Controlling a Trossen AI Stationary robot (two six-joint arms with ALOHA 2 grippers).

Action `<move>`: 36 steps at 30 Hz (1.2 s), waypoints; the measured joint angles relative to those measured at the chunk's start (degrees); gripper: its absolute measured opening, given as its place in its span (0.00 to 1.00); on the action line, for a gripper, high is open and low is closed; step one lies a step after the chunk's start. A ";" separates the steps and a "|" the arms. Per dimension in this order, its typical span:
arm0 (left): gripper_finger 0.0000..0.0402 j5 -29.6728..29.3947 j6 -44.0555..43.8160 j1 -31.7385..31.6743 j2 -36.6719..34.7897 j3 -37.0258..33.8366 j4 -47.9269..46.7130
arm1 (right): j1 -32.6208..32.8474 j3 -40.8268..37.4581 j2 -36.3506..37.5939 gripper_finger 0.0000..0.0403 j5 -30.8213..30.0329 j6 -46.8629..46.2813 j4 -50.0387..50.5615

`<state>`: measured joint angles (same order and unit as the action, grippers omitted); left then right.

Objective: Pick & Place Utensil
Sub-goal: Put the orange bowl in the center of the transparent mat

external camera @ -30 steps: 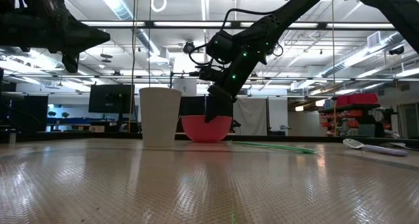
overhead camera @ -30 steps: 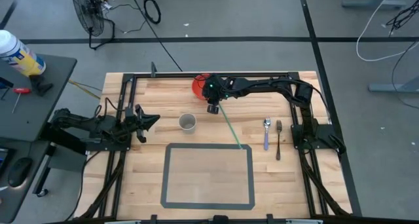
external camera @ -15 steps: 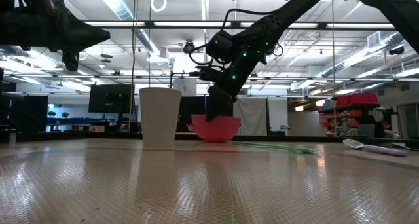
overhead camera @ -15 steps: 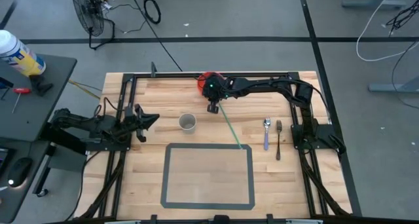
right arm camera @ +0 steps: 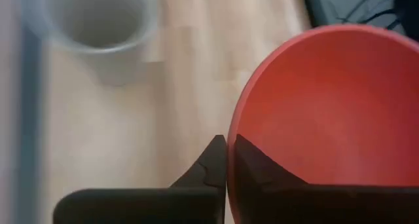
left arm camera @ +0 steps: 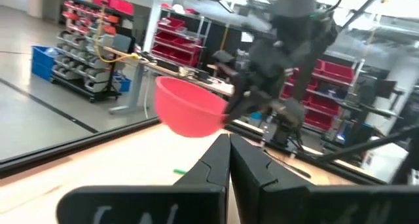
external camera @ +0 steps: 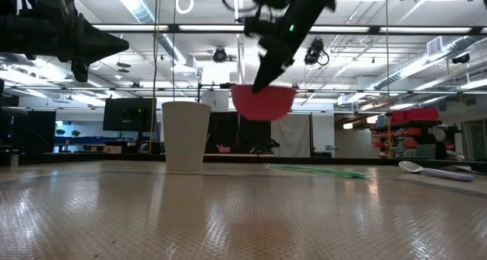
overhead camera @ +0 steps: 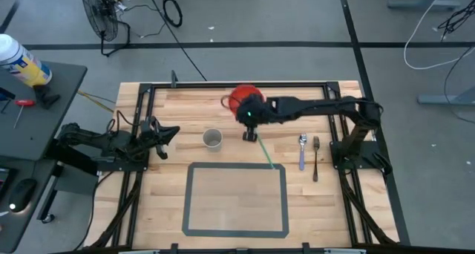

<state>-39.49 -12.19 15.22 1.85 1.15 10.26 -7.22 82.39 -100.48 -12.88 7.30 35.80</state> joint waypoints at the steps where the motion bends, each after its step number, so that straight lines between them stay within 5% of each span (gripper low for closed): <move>1: 0.03 0.51 0.01 0.00 0.00 0.00 -0.02 | 1.66 0.00 0.87 0.03 -0.49 -1.27 1.28; 21: 0.03 3.74 3.92 0.00 0.00 0.00 -0.20 | 27.57 -0.07 2.14 0.03 -1.10 -19.25 3.46; 36: 0.03 4.29 1.33 0.02 0.39 0.02 -1.14 | 32.96 -0.02 -7.79 0.03 5.00 -20.35 -14.43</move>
<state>-35.20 -10.87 15.25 2.24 1.17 9.12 25.75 82.37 -108.27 -7.88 -13.05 21.37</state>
